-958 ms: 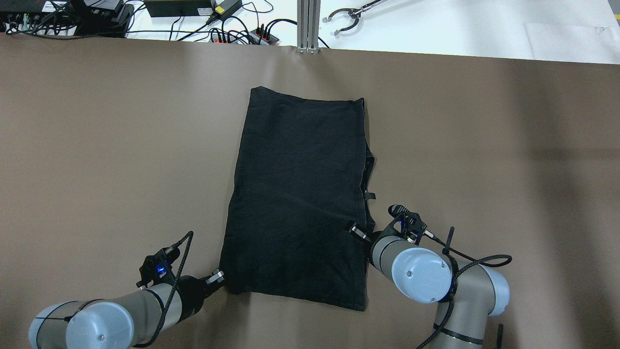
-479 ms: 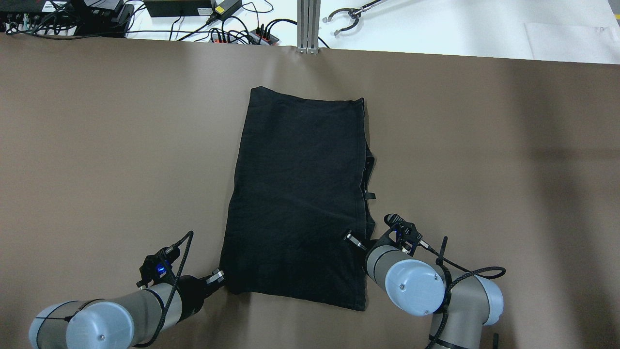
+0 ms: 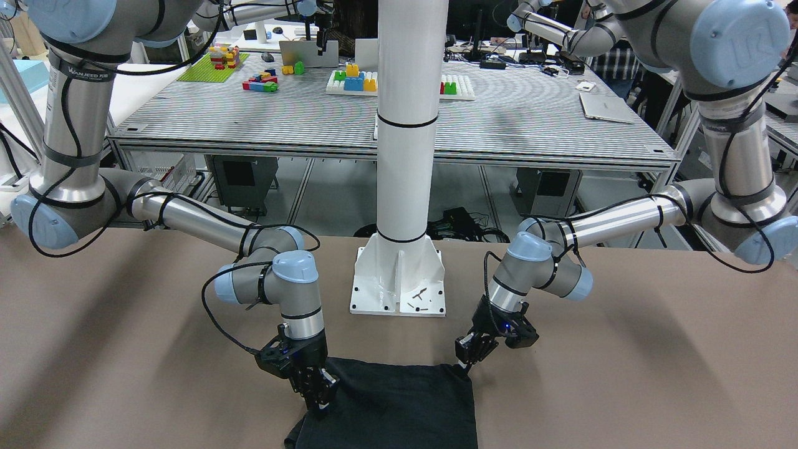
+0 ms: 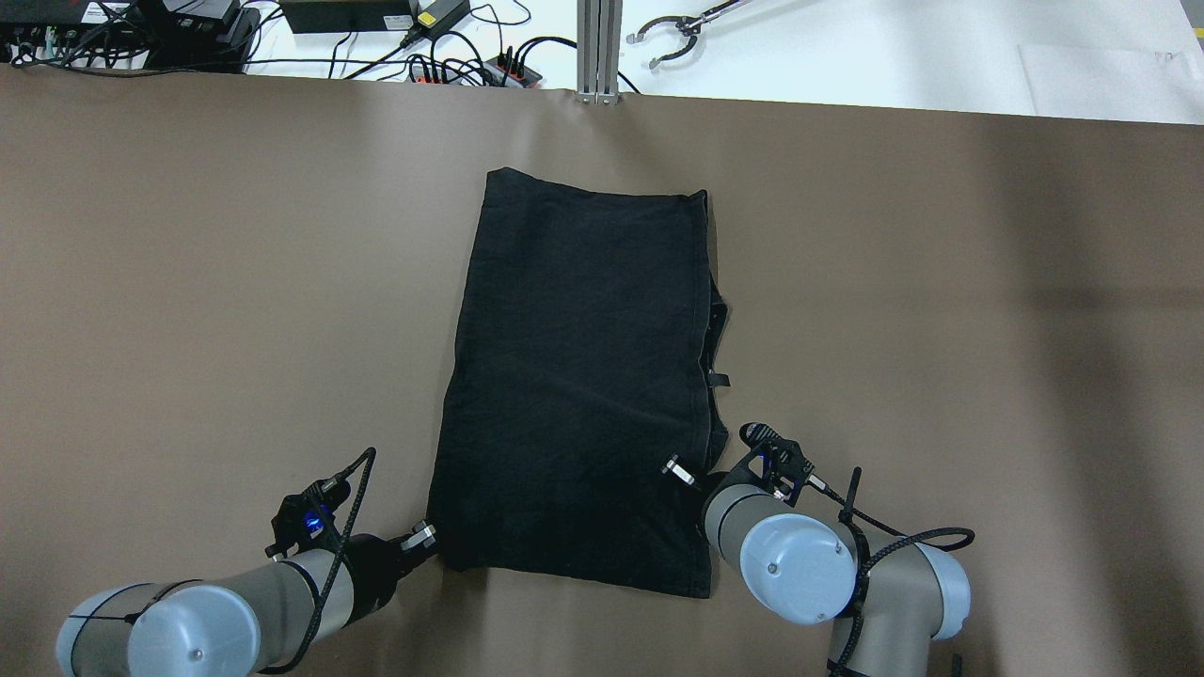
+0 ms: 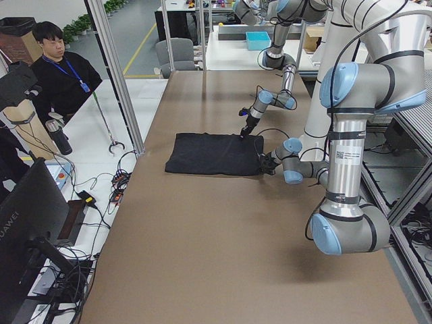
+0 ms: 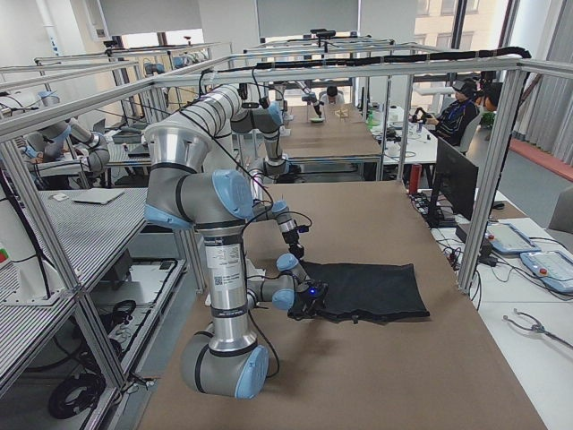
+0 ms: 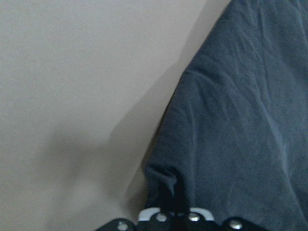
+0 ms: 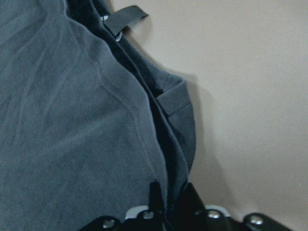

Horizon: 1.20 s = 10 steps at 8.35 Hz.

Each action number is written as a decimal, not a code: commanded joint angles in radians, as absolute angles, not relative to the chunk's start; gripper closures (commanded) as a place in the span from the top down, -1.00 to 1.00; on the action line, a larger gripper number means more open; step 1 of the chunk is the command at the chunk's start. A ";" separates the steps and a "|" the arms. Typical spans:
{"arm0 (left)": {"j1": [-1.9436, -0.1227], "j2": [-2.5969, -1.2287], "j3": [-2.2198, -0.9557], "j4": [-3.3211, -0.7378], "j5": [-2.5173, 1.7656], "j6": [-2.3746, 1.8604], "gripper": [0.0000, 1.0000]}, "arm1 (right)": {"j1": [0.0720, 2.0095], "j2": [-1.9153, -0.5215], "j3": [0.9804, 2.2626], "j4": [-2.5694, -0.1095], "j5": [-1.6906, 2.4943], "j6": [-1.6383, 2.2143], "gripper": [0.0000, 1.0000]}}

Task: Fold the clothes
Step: 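Grasp the two near corners of the folded shirt with both grippers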

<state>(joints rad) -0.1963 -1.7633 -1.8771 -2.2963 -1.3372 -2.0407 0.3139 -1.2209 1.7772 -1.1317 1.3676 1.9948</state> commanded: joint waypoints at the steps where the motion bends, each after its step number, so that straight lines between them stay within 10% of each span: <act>1: -0.196 -1.766 -1.884 -2.296 -1.338 -2.040 -1.00 | 0.307 -1.226 1.789 -1.131 1.344 1.988 -1.00; 10: -0.224 -1.775 -2.072 -2.237 -1.495 -1.983 -1.00 | 0.254 -1.326 1.987 -1.149 1.399 1.893 -1.00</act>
<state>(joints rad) -0.2095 -1.7938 -1.9835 -2.2396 -1.3986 -1.9907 0.3038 -1.2490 1.8877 -1.1458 1.3666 1.9229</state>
